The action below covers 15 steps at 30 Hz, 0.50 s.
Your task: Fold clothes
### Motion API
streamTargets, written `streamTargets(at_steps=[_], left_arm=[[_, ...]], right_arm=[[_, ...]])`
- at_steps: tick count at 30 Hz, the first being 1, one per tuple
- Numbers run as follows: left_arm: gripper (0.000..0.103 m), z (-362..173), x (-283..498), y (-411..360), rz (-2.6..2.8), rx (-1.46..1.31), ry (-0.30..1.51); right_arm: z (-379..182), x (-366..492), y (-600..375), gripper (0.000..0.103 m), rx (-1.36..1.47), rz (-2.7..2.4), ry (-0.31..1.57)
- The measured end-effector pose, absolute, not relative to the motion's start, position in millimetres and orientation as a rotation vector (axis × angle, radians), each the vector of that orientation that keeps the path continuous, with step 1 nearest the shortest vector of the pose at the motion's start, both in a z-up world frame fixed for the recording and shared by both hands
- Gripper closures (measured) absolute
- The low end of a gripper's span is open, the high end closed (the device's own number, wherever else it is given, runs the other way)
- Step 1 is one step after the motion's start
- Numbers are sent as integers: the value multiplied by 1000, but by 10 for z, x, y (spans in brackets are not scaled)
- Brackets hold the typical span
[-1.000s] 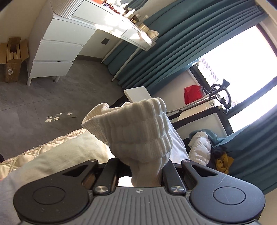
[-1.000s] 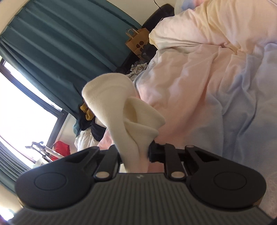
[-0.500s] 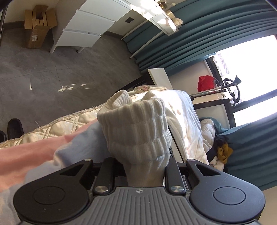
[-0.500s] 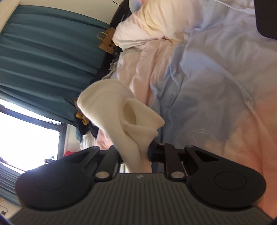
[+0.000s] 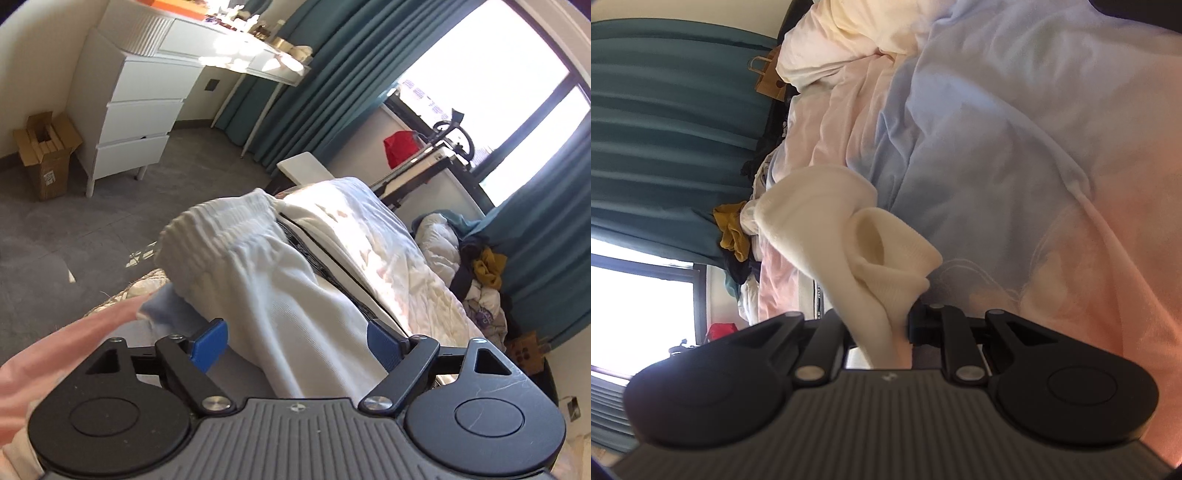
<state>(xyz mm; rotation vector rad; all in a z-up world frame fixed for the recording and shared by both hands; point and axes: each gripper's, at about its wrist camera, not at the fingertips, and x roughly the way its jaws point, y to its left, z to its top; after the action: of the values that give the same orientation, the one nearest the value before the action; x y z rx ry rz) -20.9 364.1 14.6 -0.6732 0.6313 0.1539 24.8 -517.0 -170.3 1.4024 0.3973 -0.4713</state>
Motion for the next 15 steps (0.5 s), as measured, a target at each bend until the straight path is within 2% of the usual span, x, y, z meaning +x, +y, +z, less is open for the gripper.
streamTargets(at_steps=[4, 8, 15], left_arm=[[12, 287, -168, 3030, 92, -539, 611], [12, 292, 152, 2482, -32, -544, 637], [12, -107, 865, 1429, -140, -459, 722]], right_arm=[[-1690, 260, -5174, 87, 1393, -462, 403], [-1759, 248, -5201, 86, 1443, -446, 384], [-1969, 268, -5301, 85, 1520, -414, 402]])
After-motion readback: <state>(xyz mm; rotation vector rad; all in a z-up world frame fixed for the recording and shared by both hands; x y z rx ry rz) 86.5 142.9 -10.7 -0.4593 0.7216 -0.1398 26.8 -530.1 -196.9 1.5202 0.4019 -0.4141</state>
